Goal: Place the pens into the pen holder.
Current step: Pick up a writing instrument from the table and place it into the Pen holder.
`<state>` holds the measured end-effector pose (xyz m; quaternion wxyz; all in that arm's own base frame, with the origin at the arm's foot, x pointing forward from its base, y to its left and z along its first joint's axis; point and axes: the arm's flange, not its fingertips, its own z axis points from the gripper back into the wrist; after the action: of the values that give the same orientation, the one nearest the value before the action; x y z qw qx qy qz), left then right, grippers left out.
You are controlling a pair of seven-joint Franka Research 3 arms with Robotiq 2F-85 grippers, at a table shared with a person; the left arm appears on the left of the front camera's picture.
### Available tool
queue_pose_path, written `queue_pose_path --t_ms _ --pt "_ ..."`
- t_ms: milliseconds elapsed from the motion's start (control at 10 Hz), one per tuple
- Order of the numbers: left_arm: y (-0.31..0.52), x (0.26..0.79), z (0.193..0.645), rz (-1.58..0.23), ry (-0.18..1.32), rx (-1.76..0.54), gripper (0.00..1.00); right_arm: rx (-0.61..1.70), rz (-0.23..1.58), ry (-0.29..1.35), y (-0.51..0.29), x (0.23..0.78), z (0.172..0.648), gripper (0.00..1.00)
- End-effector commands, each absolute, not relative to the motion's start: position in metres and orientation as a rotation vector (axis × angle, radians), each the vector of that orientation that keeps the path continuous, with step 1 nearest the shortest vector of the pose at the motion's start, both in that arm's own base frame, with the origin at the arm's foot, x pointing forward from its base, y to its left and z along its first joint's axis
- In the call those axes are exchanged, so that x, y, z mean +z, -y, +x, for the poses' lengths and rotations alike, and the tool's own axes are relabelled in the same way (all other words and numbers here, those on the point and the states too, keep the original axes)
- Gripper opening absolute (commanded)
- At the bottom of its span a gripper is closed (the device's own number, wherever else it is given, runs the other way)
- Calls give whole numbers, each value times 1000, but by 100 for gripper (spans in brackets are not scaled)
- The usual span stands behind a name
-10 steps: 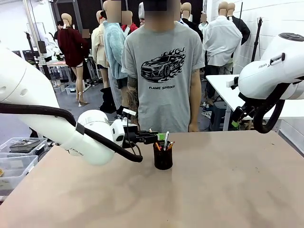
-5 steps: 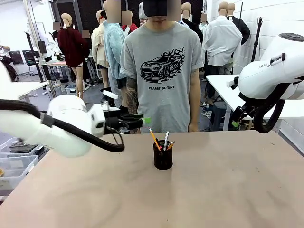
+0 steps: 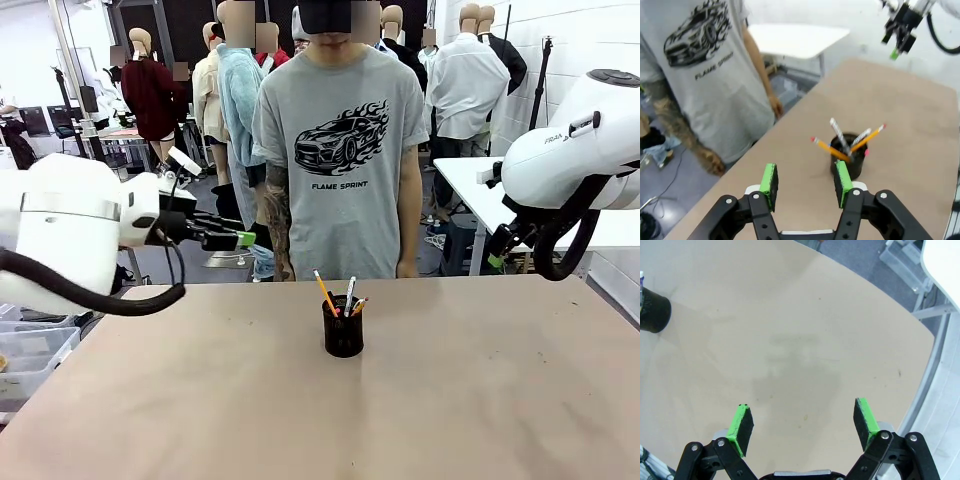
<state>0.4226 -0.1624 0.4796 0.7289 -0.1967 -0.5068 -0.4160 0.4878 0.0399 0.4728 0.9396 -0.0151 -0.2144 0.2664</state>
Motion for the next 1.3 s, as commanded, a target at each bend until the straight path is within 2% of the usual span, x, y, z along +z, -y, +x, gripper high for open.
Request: queue_pose_path --t_ms 0,200,400,500,600,700,900,1200 --pt "151 504 420 -337 935 -973 60 542 -45 438 -40 473 488 100" --pt "141 512 418 -248 782 -1002 60 542 -45 438 -40 473 488 100" --pt "127 511 417 -155 655 -931 60 542 -45 438 -40 473 488 100" --pt "123 507 413 -124 610 -920 66 542 -45 438 -40 473 488 100" --pt "118 504 411 -93 566 -902 85 542 -45 438 -40 473 488 100" --pt "116 502 412 -79 530 -868 100 542 -45 438 -40 473 488 100" --pt "116 491 404 -51 491 -844 100 542 -45 438 -40 473 488 100" --pt "107 492 415 -45 533 -866 100 542 -45 438 -40 473 488 100"
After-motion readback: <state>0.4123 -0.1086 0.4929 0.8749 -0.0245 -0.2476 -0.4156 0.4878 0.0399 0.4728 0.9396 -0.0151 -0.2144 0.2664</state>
